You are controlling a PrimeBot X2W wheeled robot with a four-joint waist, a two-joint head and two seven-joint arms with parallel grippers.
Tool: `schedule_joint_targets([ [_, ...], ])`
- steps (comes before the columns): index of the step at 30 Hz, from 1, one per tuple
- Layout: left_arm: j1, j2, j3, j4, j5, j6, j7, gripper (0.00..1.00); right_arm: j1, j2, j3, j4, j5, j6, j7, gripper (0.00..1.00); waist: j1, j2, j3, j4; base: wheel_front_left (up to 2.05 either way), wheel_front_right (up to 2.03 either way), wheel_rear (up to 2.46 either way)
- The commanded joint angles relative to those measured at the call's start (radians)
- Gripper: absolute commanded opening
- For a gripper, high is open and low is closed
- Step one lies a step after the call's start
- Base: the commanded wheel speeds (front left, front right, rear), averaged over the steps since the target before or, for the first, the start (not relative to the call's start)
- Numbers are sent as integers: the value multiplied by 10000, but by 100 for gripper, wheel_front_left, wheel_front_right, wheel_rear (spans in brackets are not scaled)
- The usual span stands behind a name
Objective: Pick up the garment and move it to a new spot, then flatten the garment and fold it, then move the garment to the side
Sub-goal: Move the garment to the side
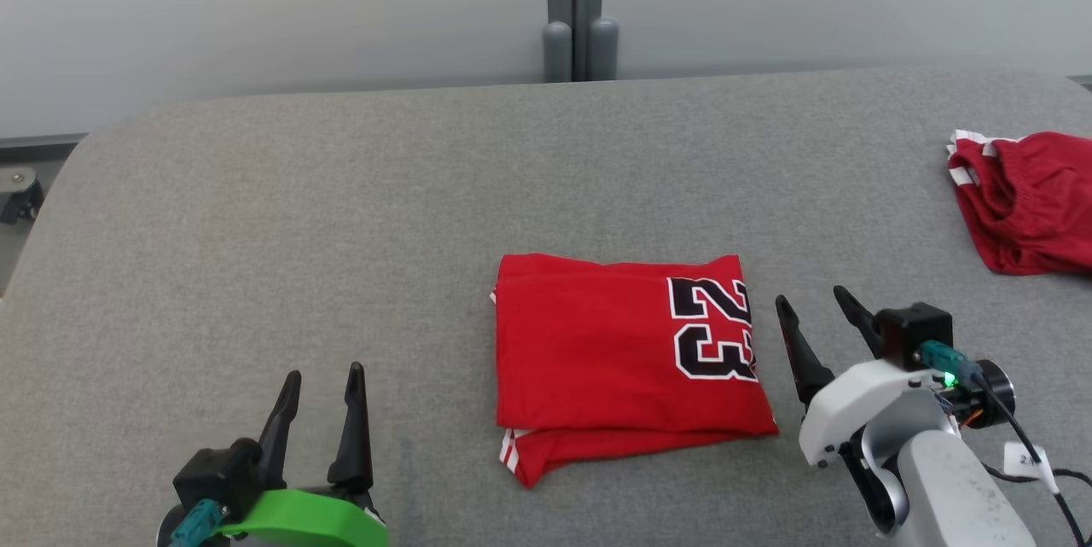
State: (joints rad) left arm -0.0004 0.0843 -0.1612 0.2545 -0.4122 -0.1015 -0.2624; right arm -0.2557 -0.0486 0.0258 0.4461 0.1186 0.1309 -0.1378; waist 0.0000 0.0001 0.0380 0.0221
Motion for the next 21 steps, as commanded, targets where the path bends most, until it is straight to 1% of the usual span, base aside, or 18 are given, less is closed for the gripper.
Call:
schedule_joint_targets([
  [1,-201,-1,67,3,86,-27,-28,100,-233,-40,5,114,-143,-7,331,100,0,-1,142,177,0,0,0],
  [8,-385,-71,192,158,173,-80,-28,100,-924,-40,6,736,-291,-7,1793,100,0,-1,537,574,0,0,0],
  [14,-539,-145,332,232,244,-126,-28,100,-1289,-43,117,1489,-3,-7,2587,100,0,-1,861,737,0,0,0],
  [19,-597,-196,445,265,300,-148,-28,100,-1564,-38,470,2017,207,-7,3050,100,0,-1,1001,746,0,0,0],
  [21,-631,-217,479,275,344,-168,-28,100,-1664,-28,708,2206,363,-5,3228,42,0,-1,1036,720,0,0,0],
])
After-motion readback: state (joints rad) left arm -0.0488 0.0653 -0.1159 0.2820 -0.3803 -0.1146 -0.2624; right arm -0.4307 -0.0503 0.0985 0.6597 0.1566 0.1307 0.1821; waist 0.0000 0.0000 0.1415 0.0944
